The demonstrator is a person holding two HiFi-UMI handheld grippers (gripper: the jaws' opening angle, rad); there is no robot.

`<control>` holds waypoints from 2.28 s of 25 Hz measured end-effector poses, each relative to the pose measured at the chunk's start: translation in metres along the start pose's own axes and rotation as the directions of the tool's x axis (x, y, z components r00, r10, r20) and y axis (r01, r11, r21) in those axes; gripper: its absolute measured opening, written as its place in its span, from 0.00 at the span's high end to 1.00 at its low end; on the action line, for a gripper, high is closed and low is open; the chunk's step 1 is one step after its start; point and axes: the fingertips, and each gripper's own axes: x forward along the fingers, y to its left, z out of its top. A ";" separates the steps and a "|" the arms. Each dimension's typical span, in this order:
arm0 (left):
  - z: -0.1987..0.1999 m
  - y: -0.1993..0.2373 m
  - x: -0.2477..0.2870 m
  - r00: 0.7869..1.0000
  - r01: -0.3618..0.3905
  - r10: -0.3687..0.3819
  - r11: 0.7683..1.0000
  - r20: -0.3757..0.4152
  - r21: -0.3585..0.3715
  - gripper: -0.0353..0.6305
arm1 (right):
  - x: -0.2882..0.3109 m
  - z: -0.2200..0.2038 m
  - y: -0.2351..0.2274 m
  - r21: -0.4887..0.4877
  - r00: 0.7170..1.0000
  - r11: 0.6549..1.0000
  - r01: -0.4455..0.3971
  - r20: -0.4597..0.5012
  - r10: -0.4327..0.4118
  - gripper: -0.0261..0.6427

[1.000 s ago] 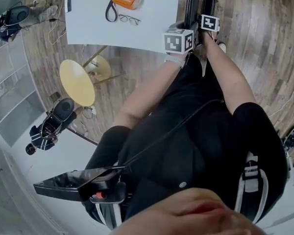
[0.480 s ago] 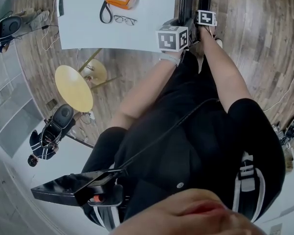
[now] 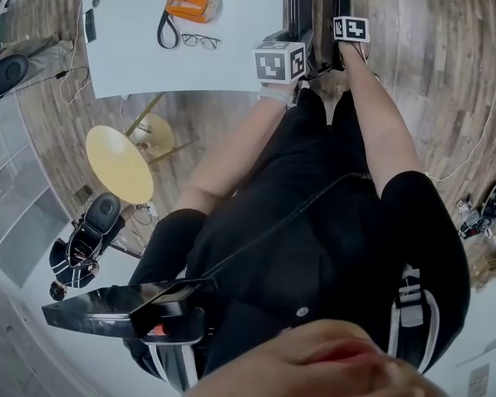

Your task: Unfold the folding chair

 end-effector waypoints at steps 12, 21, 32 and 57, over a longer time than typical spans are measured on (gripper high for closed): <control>-0.008 -0.025 0.023 0.999 -0.036 0.036 0.999 -0.019 -0.002 0.81 | -0.025 -0.018 -0.087 0.075 0.986 0.983 -0.169 0.016 0.169 0.67; -0.016 -0.034 0.040 0.998 -0.049 0.048 0.998 -0.029 -0.033 0.81 | -0.032 -0.036 -0.158 0.140 0.939 0.929 -0.341 0.014 0.343 0.67; -0.040 -0.021 0.067 1.000 0.029 -0.028 0.997 0.015 -0.075 0.81 | -0.019 -0.075 -0.260 0.224 0.842 0.815 -0.534 0.057 0.536 0.67; -0.093 0.012 0.131 0.992 0.107 -0.115 0.983 -0.051 -0.148 0.81 | 0.045 -0.144 -0.436 0.264 0.788 0.751 -0.606 0.066 0.612 0.61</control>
